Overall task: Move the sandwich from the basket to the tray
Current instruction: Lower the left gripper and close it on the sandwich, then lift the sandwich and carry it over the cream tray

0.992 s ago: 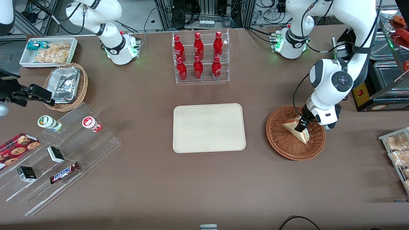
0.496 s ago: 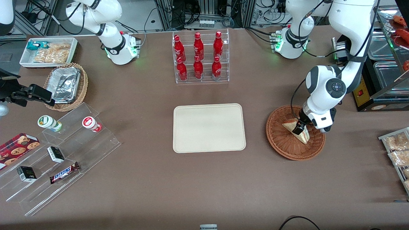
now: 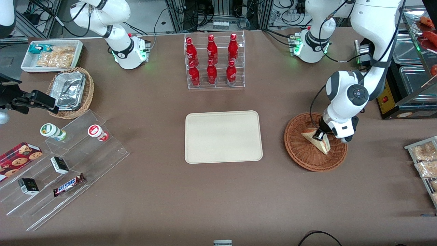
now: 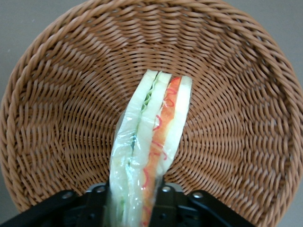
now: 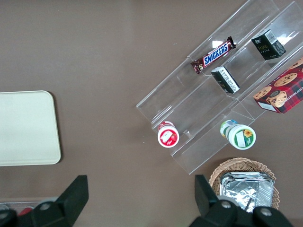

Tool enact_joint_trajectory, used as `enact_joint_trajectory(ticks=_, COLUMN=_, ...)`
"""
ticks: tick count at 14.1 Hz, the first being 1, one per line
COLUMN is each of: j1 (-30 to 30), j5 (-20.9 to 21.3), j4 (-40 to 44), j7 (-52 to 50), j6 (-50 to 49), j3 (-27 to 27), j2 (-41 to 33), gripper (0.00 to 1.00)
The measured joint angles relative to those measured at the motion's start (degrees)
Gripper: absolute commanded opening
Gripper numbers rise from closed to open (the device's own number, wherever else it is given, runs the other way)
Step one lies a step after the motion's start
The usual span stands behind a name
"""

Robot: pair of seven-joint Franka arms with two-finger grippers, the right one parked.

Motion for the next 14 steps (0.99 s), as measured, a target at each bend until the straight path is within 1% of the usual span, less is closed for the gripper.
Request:
enact_joint_trajectory(ticks=2, j1=-0.6, j5=0.1, j4=1.4, j7=8.0, j6=-3.4, j3=0.0, j2=-0.8, gripper=0.08)
enact_joint_trajectory(ticks=4, j1=-2.4, j5=0.0, j4=5.2, j7=18.5, j6=-10.0, j3=-0.1, j2=-1.7, gripper=0.09)
enact_joint_trajectory(ticks=6, j1=-3.6, j5=-0.1, j4=12.0, j7=27.1, j6=-20.1, j3=-0.6, j2=-1.6, gripper=0.09)
enact_joint_trajectory(ticks=7, j1=-4.3, j5=-0.1, j4=16.4, j7=28.9, j6=-25.8, j3=-1.4, j2=-1.0, gripper=0.08)
enact_joint_trajectory(ticks=9, j1=-7.0, j5=-0.1, j4=24.6, j7=29.4, j6=-33.7, j3=-2.5, j2=1.5, gripper=0.08)
enact_joint_trajectory(ticks=11, j1=-11.3, j5=-0.2, j4=30.3, j7=27.5, j6=-35.3, j3=-2.9, j2=5.3, gripper=0.08)
enact_joint_trajectory(ticks=14, j1=-17.6, j5=-0.2, j4=36.1, j7=21.5, j6=-35.2, j3=-3.1, j2=12.1, gripper=0.08)
